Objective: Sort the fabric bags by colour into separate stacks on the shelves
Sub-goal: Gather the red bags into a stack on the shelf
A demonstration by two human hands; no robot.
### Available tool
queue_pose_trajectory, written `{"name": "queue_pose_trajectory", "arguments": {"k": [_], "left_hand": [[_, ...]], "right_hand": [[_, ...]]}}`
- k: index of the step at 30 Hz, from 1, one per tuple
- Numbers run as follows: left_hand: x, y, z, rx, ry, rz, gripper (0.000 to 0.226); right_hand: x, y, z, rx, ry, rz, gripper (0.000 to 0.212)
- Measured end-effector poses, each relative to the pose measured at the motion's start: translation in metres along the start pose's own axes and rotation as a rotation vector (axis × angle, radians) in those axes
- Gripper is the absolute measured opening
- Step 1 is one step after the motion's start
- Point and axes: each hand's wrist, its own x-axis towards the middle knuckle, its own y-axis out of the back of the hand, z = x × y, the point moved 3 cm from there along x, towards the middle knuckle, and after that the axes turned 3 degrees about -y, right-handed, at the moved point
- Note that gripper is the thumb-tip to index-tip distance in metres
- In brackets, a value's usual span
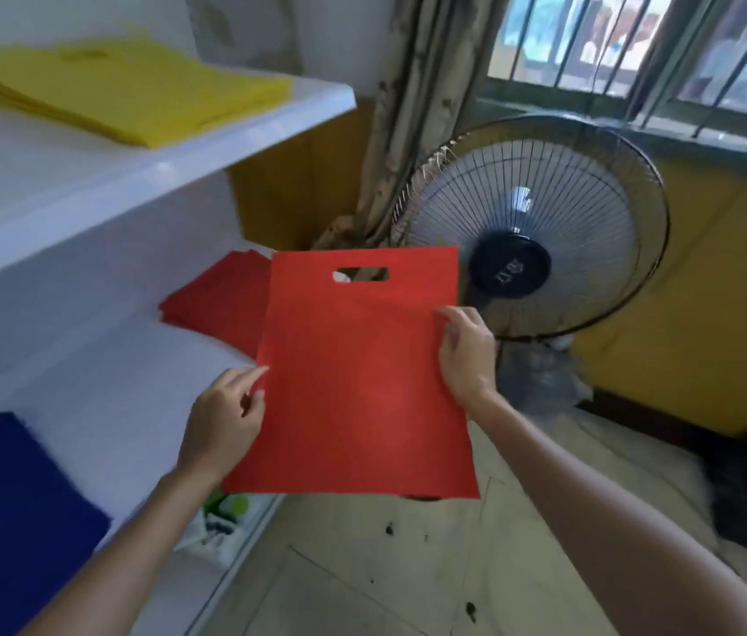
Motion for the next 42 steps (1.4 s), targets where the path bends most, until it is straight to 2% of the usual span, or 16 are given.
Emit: {"name": "queue_pose_trajectory", "arguments": {"k": [5, 9, 12, 16, 21, 27, 31, 34, 35, 38, 39, 42], "left_hand": [[0.02, -0.06, -0.041, -0.089, 0.097, -0.101, 0.028], [0.038, -0.087, -0.074, -0.098, 0.17, -0.102, 0.024], [0.055, -0.096, -0.096, -0.065, 0.22, -0.067, 0.021], [0.084, -0.109, -0.116, -0.041, 0.304, 0.006, 0.017], [0.134, -0.129, -0.147, 0.002, 0.378, 0.244, 0.015], [0.157, -0.162, -0.164, -0.034, 0.626, 0.415, 0.026], [0.17, -0.186, -0.173, -0.021, 0.706, 0.377, 0.036], [0.178, -0.198, -0.179, 0.028, 0.765, 0.369, 0.038], [0.182, -0.199, -0.182, 0.089, 0.795, 0.328, 0.039], [0.19, -0.195, -0.191, 0.382, 0.913, 0.162, 0.039], [0.191, -0.19, -0.189, 0.419, 0.948, 0.133, 0.04], [0.176, -0.173, -0.177, 0.362, 0.984, 0.16, 0.044]], "right_hand": [[0.015, -0.053, 0.053, -0.062, -0.138, -0.132, 0.027], [0.042, -0.101, 0.07, -0.112, -0.143, -0.215, 0.027], [0.058, -0.139, 0.07, -0.135, -0.11, -0.321, 0.036], [0.101, -0.195, 0.073, -0.143, 0.012, -0.458, 0.041], [0.178, -0.283, 0.059, -0.093, 0.173, -0.476, 0.036], [0.239, -0.368, 0.021, -0.139, 0.407, -0.563, 0.042], [0.258, -0.419, 0.005, -0.182, 0.569, -0.637, 0.039], [0.263, -0.449, 0.003, -0.243, 0.658, -0.719, 0.027], [0.26, -0.458, 0.005, -0.349, 0.666, -0.765, 0.025], [0.245, -0.47, 0.021, -0.834, 0.583, -0.894, 0.044], [0.239, -0.468, 0.025, -0.884, 0.57, -0.902, 0.048], [0.219, -0.451, 0.02, -0.749, 0.644, -0.862, 0.052]]}}
